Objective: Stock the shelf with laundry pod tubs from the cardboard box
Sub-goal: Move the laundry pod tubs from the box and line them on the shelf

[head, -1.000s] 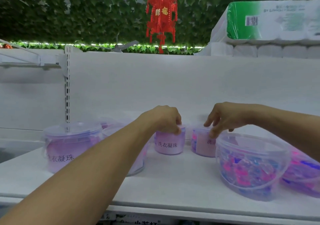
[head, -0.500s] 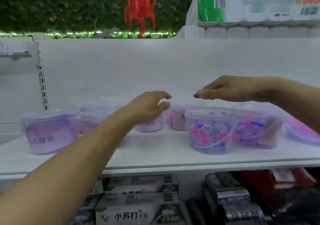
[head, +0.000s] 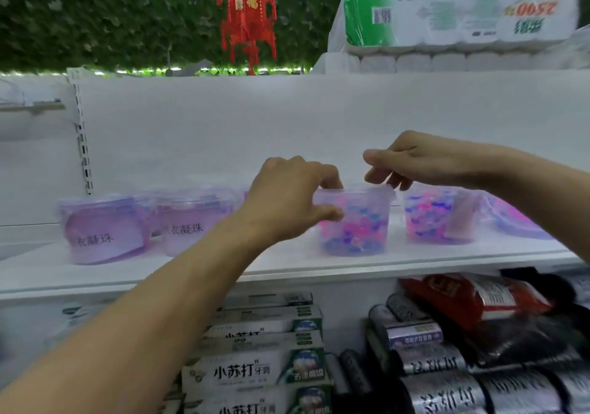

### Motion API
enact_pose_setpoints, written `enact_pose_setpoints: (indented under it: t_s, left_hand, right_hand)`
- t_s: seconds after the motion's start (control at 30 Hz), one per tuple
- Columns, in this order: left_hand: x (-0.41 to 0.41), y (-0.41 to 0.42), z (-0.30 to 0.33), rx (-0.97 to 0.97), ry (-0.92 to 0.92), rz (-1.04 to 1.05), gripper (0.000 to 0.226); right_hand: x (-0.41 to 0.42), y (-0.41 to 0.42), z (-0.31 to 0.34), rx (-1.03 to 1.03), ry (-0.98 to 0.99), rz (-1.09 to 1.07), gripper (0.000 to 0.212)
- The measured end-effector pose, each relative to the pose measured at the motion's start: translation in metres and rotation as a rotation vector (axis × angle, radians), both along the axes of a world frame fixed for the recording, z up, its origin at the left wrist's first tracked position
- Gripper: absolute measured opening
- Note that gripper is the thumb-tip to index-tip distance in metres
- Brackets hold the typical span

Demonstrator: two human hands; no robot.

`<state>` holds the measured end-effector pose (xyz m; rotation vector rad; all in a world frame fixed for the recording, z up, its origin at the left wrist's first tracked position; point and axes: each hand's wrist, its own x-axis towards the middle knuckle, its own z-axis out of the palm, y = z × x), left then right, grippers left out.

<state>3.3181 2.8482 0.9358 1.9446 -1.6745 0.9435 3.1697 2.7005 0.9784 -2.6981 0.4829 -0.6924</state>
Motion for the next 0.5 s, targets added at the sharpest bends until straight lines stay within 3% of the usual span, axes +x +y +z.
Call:
enact_pose_setpoints:
  t_s: [0.13,0.2,0.3,0.5]
  left_hand:
    - [0.036,0.022,0.006,0.129,-0.034,0.247,0.034]
    - [0.043,0.033,0.005,0.173,0.044,0.277,0.042]
    - [0.046,0.050,0.004,0.163,0.131,0.243,0.048]
    - [0.031,0.061,0.000,0.107,0.246,0.055,0.046]
  right_hand:
    - [-0.002,0.009,-0.003,0.041,0.009,0.125,0.020]
    - [0.000,0.015,-0.005,-0.016,0.090,0.166,0.034]
    - [0.006,0.021,-0.007,-0.123,0.101,0.185,0.038]
    - [0.042,0.046,-0.023,-0.259,-0.179,0.229,0.021]
